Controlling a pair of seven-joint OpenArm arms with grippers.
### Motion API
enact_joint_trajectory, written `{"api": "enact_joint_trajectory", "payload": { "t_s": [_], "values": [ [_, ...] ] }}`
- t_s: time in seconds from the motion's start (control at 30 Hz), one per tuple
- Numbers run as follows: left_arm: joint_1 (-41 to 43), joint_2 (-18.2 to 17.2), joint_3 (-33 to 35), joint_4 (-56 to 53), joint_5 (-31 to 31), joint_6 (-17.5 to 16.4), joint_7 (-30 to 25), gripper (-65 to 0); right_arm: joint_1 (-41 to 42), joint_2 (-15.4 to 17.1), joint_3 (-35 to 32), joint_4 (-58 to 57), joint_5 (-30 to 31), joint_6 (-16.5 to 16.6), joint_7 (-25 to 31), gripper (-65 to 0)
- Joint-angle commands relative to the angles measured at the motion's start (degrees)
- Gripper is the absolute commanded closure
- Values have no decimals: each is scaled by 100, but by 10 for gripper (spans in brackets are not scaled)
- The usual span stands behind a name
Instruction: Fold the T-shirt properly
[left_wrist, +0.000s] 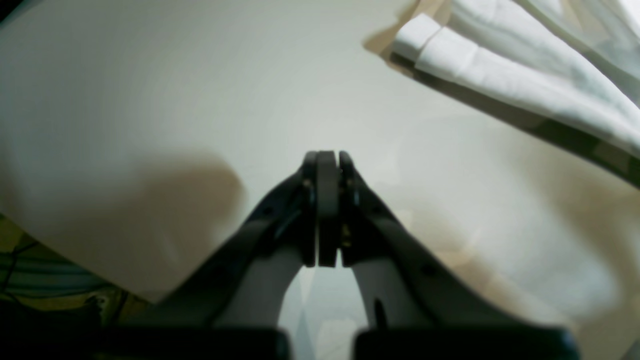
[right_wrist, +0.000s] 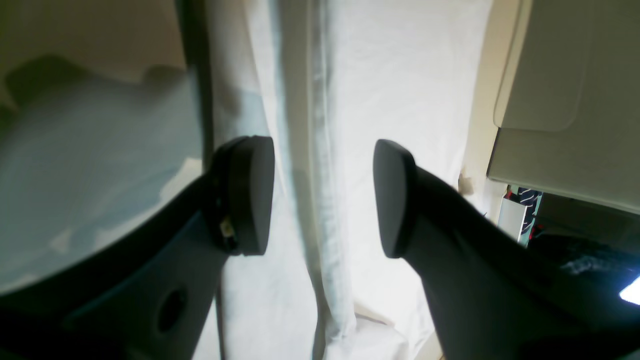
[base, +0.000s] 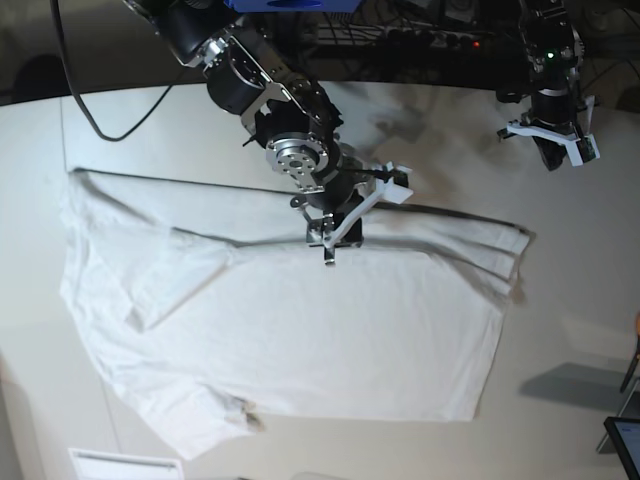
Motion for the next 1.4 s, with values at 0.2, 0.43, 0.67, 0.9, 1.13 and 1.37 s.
{"api": "enact_joint_trajectory", "payload": {
  "t_s": [0.2,0.43,0.67,0.9,1.13,1.37],
  "values": [
    [12,-56,13,111,2,10,-146,0,450,-99,6,-301,-6,-85,37,-308],
    [3,-56,22,111,2,10,-146,0,819,-90,-3,-415,627,-85,-314,-306],
    [12,-56,4,111,2,10,-146,0,810,-90,-3,-503,662,-85,-332,-306],
    [12,-56,22,111,2,10,-146,0,810,-90,15,-758,662,-85,-323,-305],
    [12,-56,22,111,2,10,-146,0,872,-90,15,-916,662,-85,-314,-228],
    [12,-47,22,111,2,10,-146,0,951,-90,24,-1013,662,-85,-314,-70]
  ]
}}
